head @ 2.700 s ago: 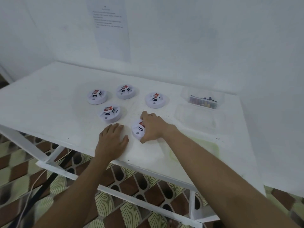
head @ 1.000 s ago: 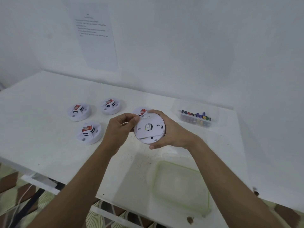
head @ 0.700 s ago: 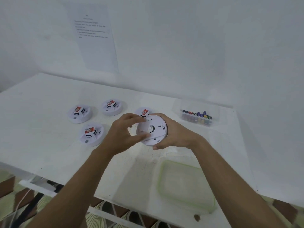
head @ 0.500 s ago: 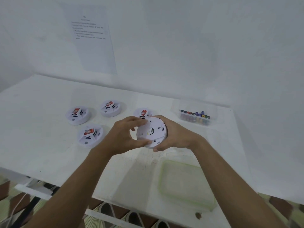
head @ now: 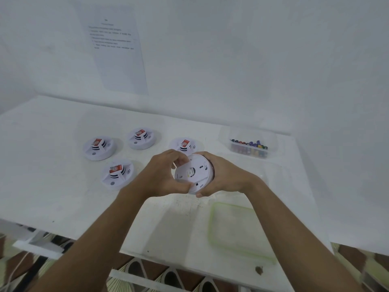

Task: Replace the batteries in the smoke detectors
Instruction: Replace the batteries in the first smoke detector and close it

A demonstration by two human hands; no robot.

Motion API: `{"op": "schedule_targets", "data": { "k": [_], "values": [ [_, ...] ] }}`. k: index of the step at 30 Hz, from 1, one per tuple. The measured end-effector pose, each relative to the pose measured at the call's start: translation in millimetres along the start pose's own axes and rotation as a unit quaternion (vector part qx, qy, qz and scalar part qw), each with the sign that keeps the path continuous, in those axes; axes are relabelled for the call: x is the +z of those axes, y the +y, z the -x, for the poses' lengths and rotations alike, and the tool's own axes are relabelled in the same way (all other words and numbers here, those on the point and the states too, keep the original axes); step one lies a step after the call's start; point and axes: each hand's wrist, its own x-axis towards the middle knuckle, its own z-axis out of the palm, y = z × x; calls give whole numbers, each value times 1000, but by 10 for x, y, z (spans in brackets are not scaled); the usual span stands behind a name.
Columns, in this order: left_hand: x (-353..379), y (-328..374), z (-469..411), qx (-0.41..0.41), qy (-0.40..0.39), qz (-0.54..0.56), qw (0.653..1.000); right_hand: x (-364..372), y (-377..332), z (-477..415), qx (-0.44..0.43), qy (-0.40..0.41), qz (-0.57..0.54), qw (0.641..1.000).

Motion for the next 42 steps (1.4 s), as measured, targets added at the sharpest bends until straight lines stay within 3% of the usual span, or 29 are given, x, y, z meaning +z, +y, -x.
{"op": "schedule_targets", "data": {
  "k": [13,20,23,28,35,39,42],
  "values": [
    [-19,-90,72,-29,40,24,999,153,-22,-58,3,29,-17,999],
    [-152,-347,156,-85,110,22,990,-9,9,29,11,111,-33,993],
    [-121,-464,226,-118,72,-4,990,-49,7,37,7,132,-47,990],
    [48,-581,301,-179,-63,-91,978,-25,36,38,9,144,-60,988],
    [130,-720,377,-202,-110,-153,961,55,28,54,1,135,-92,987],
    [113,-533,379,-153,-26,-47,987,117,-19,32,-4,115,-105,988],
    [93,-281,300,-236,-15,160,958,188,-66,13,-9,103,-120,987]
  ]
}}
